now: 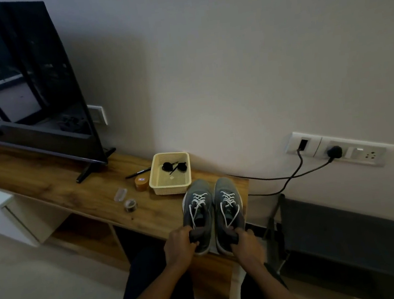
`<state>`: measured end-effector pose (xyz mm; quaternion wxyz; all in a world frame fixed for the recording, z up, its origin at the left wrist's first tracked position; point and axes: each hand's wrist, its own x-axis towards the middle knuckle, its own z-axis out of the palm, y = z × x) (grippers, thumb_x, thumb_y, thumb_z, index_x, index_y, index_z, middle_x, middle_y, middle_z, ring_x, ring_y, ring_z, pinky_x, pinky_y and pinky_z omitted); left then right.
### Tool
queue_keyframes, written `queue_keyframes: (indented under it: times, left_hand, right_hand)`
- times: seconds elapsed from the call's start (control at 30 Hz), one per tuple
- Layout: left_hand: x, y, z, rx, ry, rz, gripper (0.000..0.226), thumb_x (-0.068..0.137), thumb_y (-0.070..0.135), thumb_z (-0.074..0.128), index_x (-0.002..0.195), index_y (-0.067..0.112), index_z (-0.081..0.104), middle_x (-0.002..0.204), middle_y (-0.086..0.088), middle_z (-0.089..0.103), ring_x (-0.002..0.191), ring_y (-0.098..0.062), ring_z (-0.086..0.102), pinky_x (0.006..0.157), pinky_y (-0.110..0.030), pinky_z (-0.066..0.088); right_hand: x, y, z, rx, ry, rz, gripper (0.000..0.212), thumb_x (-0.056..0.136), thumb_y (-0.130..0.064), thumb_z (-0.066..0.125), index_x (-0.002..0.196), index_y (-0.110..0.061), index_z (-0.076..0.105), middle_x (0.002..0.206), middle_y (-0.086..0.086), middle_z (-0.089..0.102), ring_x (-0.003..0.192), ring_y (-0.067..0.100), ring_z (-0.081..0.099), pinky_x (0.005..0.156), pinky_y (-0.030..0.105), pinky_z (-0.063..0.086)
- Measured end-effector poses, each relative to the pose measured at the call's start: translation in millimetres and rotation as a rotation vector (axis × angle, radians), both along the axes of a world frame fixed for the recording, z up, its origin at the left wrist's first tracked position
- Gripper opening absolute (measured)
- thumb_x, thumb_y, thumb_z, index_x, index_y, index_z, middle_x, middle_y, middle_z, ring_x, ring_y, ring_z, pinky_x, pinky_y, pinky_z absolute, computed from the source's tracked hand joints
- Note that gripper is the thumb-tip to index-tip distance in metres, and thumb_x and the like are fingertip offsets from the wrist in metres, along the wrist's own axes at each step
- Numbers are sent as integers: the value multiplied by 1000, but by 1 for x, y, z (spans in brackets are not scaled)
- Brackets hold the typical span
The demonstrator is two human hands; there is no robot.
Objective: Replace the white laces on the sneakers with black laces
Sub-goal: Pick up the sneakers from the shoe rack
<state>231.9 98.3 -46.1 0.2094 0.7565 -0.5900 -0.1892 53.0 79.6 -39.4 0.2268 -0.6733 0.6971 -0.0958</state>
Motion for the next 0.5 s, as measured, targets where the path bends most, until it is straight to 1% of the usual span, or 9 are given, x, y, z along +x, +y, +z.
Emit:
queue_keyframes:
  times: [0.07,0.1,0.17,0.23,0.3,0.33,0.4,0.43,0.5]
  left_hand:
    - [2,-2,-1,33,69,-8,28,79,24,73,103,20,60,110,1,63,106,-16,57,82,-31,51]
    - [2,-2,0,51,99,-25,34,78,22,75,108,20,60,114,0,61,109,-17,56,87,-33,50]
    - [2,-1,2,62,132,-63,50,75,22,77,120,20,55,123,-1,56,116,-20,51,94,-36,48]
    - [2,2,7,53,114,-73,56,77,25,75,127,21,49,129,-1,49,122,-23,44,98,-37,44]
    - [1,5,13,23,109,-60,53,82,27,69,130,23,46,133,-1,45,124,-24,40,100,-36,41]
    - [1,7,17,3,115,-52,49,84,27,66,130,23,46,133,-2,45,124,-23,39,100,-34,39]
    - [-2,9,25,-52,127,-48,43,87,23,62,128,23,49,133,-1,46,125,-22,38,99,-31,35]
    - [-3,9,28,-88,132,-54,41,88,22,61,127,23,50,132,-1,47,125,-22,38,98,-30,34]
    - [-7,9,33,-138,159,-57,36,88,20,61,124,22,53,129,-1,49,124,-22,39,96,-29,34]
  right_hand:
    - [0,2,1,26,-23,9,40,91,-19,55,130,-23,48,123,8,45,106,26,57,83,29,46]
    - [1,1,3,46,-37,19,42,91,-17,55,132,-22,47,125,9,43,107,27,56,85,30,45]
    - [2,-1,8,103,-63,50,45,89,-14,56,133,-20,45,127,13,42,111,30,52,89,30,44]
    - [2,-2,13,151,-103,94,47,84,-13,60,129,-17,48,126,16,46,113,33,49,91,30,43]
    - [-3,-7,6,152,-130,76,47,76,-19,62,122,-18,51,121,15,51,111,35,51,90,33,46]
    - [-5,-11,3,112,-158,54,46,73,-24,62,118,-19,53,116,13,54,108,34,54,88,34,48]
    - [-6,-10,12,6,-275,-8,39,74,-29,67,110,-19,56,106,5,60,101,26,59,81,35,51]
    - [-5,-8,22,-32,-350,-44,36,77,-26,69,109,-16,57,102,2,60,98,22,59,78,33,50]
    - [-4,-6,38,-82,-464,-137,26,81,-10,63,107,-8,56,98,4,58,94,21,57,75,34,49]
